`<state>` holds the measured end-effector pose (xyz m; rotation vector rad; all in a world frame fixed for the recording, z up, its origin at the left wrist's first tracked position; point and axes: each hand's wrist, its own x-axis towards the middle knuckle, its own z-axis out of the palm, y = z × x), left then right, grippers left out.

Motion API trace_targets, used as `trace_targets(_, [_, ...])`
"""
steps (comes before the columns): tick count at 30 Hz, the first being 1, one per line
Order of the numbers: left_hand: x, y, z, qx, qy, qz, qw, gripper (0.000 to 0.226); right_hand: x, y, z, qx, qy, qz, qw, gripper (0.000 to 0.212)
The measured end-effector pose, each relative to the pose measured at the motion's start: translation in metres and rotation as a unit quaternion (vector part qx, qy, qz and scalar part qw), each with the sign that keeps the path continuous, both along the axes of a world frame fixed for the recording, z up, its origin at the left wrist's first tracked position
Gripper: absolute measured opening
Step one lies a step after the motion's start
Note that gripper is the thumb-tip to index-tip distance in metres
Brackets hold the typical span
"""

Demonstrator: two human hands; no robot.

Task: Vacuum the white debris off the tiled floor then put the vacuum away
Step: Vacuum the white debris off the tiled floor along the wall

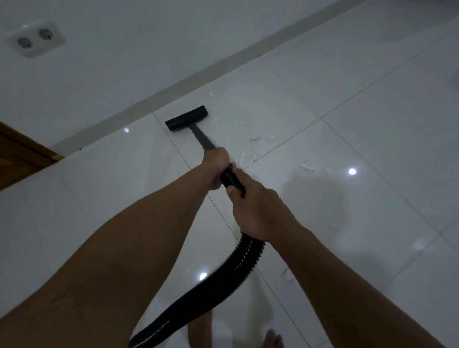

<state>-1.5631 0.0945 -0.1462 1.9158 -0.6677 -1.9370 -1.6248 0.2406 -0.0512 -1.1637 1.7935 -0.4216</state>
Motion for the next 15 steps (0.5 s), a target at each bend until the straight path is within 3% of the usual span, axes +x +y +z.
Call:
trace_targets(4, [-0.012, 0.012, 0.001, -0.003, 0.003, 0.004, 1.000, 0.007, -0.013, 0.013, 0.001, -0.001, -0.004, -0.004, 1.000, 0.054])
trace_targets(10, [-0.027, 0.027, -0.002, -0.008, -0.004, 0.008, 1.000, 0.035, -0.030, 0.026, 0.000, 0.009, -0.006, 0.007, 1.000, 0.054])
trace_targets(15, [-0.038, 0.040, -0.002, -0.008, -0.003, 0.009, 1.000, 0.041, -0.043, 0.037, -0.004, 0.010, -0.007, 0.006, 1.000, 0.054])
